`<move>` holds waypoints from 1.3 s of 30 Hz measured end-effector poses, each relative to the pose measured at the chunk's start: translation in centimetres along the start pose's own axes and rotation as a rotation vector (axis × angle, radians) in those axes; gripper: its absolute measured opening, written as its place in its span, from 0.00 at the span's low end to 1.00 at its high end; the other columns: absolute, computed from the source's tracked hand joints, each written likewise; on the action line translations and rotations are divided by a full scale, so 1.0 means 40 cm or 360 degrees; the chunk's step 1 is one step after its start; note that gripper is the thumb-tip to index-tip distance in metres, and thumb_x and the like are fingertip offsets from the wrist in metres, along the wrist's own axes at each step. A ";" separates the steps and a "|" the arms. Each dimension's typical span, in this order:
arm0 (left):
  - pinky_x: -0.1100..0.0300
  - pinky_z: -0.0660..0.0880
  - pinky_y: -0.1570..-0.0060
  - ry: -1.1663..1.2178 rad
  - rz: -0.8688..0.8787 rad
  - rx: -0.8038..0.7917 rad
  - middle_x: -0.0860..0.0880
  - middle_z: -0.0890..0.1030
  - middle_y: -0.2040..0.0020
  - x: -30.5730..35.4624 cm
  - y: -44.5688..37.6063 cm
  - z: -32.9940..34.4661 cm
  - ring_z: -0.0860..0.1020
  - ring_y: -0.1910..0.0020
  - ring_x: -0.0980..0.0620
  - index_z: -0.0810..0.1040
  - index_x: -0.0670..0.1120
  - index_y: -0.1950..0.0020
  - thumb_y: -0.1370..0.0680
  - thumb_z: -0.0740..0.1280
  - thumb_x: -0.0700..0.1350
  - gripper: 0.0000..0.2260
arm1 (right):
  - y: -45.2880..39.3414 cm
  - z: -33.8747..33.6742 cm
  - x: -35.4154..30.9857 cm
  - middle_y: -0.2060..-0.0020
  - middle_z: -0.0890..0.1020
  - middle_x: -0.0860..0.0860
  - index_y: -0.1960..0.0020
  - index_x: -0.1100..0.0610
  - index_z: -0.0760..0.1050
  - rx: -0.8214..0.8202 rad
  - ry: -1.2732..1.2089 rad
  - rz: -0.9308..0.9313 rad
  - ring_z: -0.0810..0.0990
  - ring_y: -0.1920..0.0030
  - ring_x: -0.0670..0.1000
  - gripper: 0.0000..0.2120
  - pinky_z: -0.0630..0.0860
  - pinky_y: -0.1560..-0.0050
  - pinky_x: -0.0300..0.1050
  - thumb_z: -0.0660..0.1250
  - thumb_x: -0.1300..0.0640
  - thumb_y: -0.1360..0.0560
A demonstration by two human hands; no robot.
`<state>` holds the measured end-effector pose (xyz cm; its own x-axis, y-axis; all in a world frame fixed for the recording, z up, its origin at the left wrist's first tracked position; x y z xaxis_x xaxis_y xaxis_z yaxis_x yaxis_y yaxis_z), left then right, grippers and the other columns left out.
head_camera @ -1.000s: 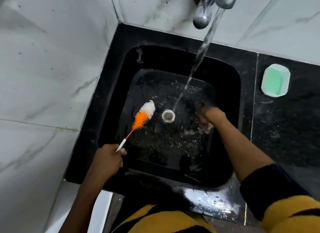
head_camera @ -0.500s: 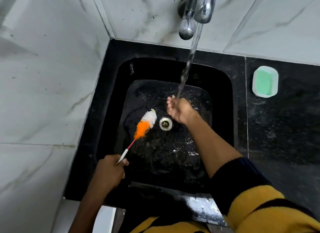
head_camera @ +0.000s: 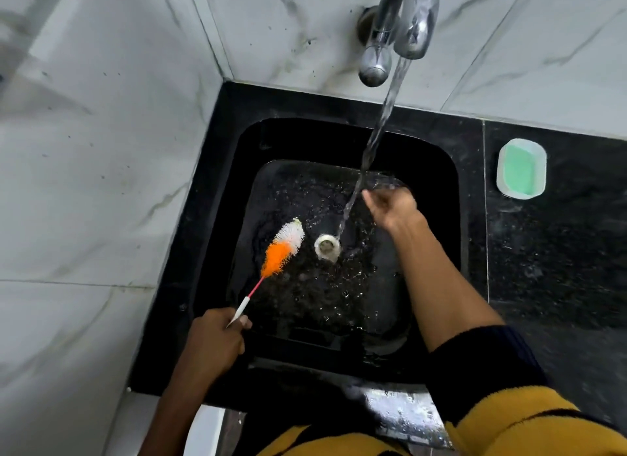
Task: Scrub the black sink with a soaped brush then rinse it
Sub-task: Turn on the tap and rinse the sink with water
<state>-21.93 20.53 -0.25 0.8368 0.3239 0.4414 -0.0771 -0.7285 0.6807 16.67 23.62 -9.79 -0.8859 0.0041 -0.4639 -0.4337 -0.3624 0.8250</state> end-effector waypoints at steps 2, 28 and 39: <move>0.61 0.70 0.72 0.0019 -0.0008 -0.0006 0.45 0.81 0.74 -0.002 -0.001 0.001 0.75 0.78 0.56 0.83 0.47 0.62 0.20 0.66 0.43 0.12 | 0.013 0.005 0.023 0.56 0.77 0.61 0.51 0.66 0.72 -0.0051 0.0482 0.0033 0.80 0.60 0.56 0.08 0.82 0.67 0.48 0.54 0.72 0.22; 0.62 0.69 0.74 0.0165 0.0085 0.0031 0.44 0.80 0.75 0.048 0.021 -0.011 0.73 0.80 0.56 0.82 0.44 0.63 0.21 0.66 0.40 0.11 | 0.204 0.491 -0.158 0.81 0.60 0.47 0.73 0.56 0.68 -0.0954 0.0022 0.0058 0.55 0.83 0.46 0.19 0.51 0.81 0.35 0.60 0.53 0.24; 0.61 0.68 0.72 0.0169 0.0051 0.0049 0.45 0.80 0.75 0.008 0.025 -0.013 0.74 0.80 0.58 0.83 0.46 0.62 0.21 0.65 0.40 0.11 | 0.261 0.389 -0.064 0.73 0.66 0.50 0.65 0.57 0.67 -0.1202 -0.0006 0.0229 0.59 0.75 0.47 0.15 0.55 0.77 0.39 0.64 0.45 0.31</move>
<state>-22.04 20.22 0.87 0.7718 0.3613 0.5233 -0.0847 -0.7572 0.6477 11.85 34.35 5.04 -0.9263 -0.0886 -0.3662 -0.0849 -0.8978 0.4321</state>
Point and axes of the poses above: each hand's wrist, its own y-axis away from the middle knuckle, its own z-axis out of the palm, x = y × z, the point moved 7 cm from there along -y, towards the middle knuckle
